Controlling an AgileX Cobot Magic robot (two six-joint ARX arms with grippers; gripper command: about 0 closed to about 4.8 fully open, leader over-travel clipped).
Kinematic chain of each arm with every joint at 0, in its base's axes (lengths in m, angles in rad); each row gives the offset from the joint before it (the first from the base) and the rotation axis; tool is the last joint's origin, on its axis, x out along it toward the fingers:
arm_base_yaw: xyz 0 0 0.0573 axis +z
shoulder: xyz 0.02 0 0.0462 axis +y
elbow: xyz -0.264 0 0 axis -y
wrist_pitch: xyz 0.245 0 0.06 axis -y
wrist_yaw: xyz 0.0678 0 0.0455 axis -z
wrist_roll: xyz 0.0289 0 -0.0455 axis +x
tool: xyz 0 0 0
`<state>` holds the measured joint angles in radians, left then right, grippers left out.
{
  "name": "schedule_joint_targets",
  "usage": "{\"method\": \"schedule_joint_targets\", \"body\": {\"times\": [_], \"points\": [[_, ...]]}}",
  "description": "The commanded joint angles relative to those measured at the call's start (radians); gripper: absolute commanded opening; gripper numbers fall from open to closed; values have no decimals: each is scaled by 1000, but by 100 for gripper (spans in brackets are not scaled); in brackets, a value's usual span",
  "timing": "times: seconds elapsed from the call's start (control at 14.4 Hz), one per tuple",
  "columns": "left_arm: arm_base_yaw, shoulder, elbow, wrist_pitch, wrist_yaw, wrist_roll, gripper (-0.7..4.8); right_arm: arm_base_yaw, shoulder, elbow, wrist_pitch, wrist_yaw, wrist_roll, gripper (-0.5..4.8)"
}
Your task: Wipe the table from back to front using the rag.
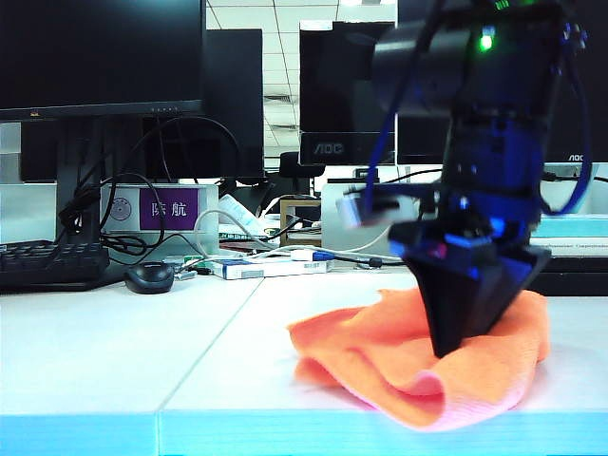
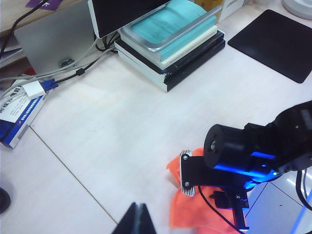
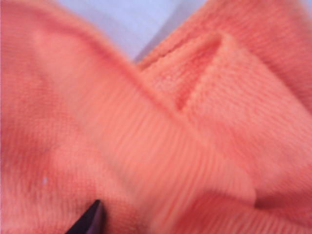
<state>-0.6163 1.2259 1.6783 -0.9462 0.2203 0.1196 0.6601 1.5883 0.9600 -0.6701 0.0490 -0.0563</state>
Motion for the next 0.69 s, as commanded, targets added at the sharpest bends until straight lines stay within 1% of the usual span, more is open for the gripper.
{"method": "schedule_joint_targets", "body": {"times": [0.07,0.35,0.42,0.55,0.62,0.69], "points": [[-1,-3,4,12,5,4,-6,3,31,-11,-20,-7,5,-3],[-1,-3,4,12,5,4,-6,19,32,-11,-72,-105,34,-5],[-1,-3,4,12,5,4,-6,58,33,-11,-80,-104,34,-5],[-1,-3,4,12,5,4,-6,105,33,-11,-76,-102,50,-5],[-1,-3,4,11,5,4,-6,135,33,-11,-49,-93,92,-5],[-1,-3,4,11,5,4,-6,135,33,-11,-49,-93,97,-5]]}}
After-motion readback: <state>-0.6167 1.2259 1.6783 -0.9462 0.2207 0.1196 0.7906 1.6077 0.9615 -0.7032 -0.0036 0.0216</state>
